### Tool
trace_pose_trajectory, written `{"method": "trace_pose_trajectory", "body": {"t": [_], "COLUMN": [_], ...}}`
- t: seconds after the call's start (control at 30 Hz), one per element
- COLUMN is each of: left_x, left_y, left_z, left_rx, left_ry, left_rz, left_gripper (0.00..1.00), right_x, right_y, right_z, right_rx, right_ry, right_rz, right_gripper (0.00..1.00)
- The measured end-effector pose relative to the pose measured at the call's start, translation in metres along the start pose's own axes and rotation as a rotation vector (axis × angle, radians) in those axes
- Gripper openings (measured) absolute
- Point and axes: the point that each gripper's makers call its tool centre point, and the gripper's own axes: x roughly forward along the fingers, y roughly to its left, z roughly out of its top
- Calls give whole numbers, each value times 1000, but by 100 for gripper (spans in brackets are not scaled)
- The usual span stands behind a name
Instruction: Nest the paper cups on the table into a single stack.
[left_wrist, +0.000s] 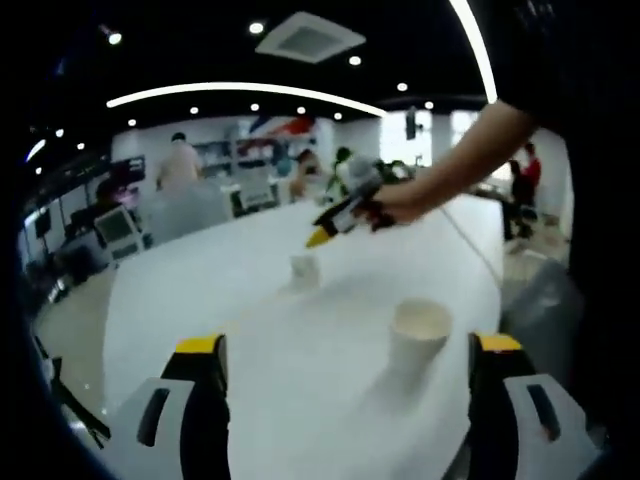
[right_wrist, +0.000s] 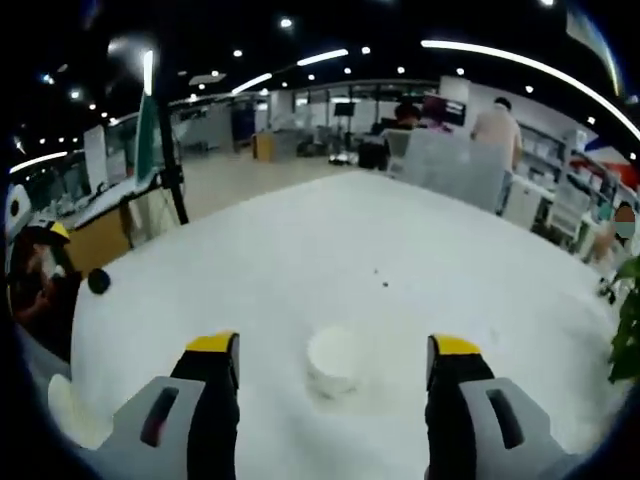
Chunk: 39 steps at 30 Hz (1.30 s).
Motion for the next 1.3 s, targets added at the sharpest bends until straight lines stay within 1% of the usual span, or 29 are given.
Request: {"method": "trace_pose_trajectory", "body": {"t": [0.07, 0.17, 0.2, 0.27, 0.33, 0.37, 0.47, 0.57, 0.63, 0.7, 0.73, 0.77, 0.83, 0.93, 1.0, 1.13, 1.23, 1.3], "left_x": [-1, -1, -1, -2, -2, -3, -4, -4, -5, -5, -6, -6, -7, -9, -10, -11, -12, -13], "left_y": [2, 3, 3, 3, 3, 3, 4, 4, 3, 2, 2, 2, 1, 3, 4, 2, 0, -1], "left_z": [-1, -3, -6, -8, -9, -9, -13, -17, -17, -19, -21, -22, -19, -18, -17, -18, -16, -14], "left_rx": [-7, -13, -13, -15, -14, -17, -28, -33, -34, -28, -16, -13, -21, -12, -14, -2, 2, 5], "left_ry": [2, 6, 15, 20, 19, 18, 22, 28, 29, 39, 55, 57, 48, 52, 44, 56, 52, 51], "left_rz": [6, 11, 14, 13, 15, 17, 21, 24, 25, 21, 19, 19, 16, 22, 25, 18, 15, 12], "left_gripper": [100, 100, 100, 100, 100, 100, 100, 100, 100, 100, 100, 100, 100, 100, 99, 99, 99, 99], "right_x": [7, 17, 20, 24, 27, 28, 33, 38, 39, 39, 39, 38, 36, 31, 25, 14, 3, -8], "right_y": [-1, 0, 0, 1, 4, 3, 2, 1, 4, 3, 3, 4, 5, 7, 12, 14, 17, 20], "right_z": [-4, -14, -17, -21, -23, -23, -29, -32, -36, -36, -36, -36, -37, -37, -36, -34, -29, -22], "right_rx": [-12, -11, -25, -42, -15, -18, -39, -33, -30, -22, -20, -21, -21, -11, -13, -16, -3, 7], "right_ry": [5, 36, 43, 59, 59, 61, 80, 87, 100, 94, 95, 97, 102, 98, 92, 79, 63, 44], "right_rz": [-6, 5, 5, 10, 29, 27, 34, 50, 70, 74, 75, 76, 79, 86, 91, 94, 94, 93], "right_gripper": [68, 64, 63, 60, 56, 55, 47, 41, 34, 34, 34, 34, 34, 34, 33, 33, 33, 33]}}
